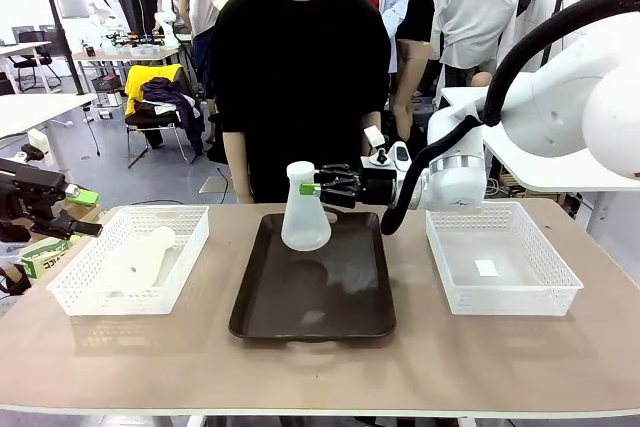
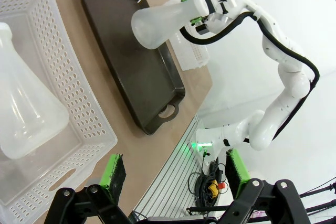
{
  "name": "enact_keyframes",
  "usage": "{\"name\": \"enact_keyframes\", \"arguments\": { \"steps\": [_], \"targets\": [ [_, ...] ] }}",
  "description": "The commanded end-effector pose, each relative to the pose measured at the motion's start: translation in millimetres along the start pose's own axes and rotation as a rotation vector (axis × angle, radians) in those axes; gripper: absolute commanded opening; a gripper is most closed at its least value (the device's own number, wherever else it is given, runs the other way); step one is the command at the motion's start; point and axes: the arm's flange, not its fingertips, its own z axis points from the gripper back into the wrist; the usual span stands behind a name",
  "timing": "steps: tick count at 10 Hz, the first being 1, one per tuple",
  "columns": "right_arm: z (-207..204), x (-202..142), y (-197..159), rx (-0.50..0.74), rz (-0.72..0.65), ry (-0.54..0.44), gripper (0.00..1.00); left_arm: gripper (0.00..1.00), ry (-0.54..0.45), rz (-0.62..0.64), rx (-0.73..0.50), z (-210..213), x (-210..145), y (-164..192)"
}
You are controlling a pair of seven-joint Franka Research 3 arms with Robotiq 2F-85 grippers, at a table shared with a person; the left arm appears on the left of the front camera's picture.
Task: Prepare the laboratory tools.
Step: Place the picked Big flask upright in the Handle tray as instructed by the person.
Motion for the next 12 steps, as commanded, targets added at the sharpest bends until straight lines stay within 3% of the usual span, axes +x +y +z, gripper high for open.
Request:
{"name": "enact_keyframes", "arguments": {
  "steps": [1, 3, 8, 9, 12],
  "targets": [
    [-5, -7, -11, 0.017, 0.048, -0.029, 0.0, 1.0, -0.009, -0.002, -0.014, 3, 2, -2],
    [-9, -16, -17, 0.005, 0.023, 0.024, 0.0, 1.0, -0.009, -0.002, -0.014, 3, 2, -2],
    [-6, -37, -22, -0.003, -0.039, 0.032, 0.0, 1.0, -0.009, -0.002, -0.014, 3, 2, -2],
    [-4, -36, -21, -0.004, -0.043, 0.026, 0.06, 1.0, -0.009, -0.002, -0.014, 3, 2, -2],
    [0, -32, -18, -0.01, -0.03, 0.029, 0.65, 1.0, -0.009, -0.002, -0.014, 3, 2, -2]
  ]
}}
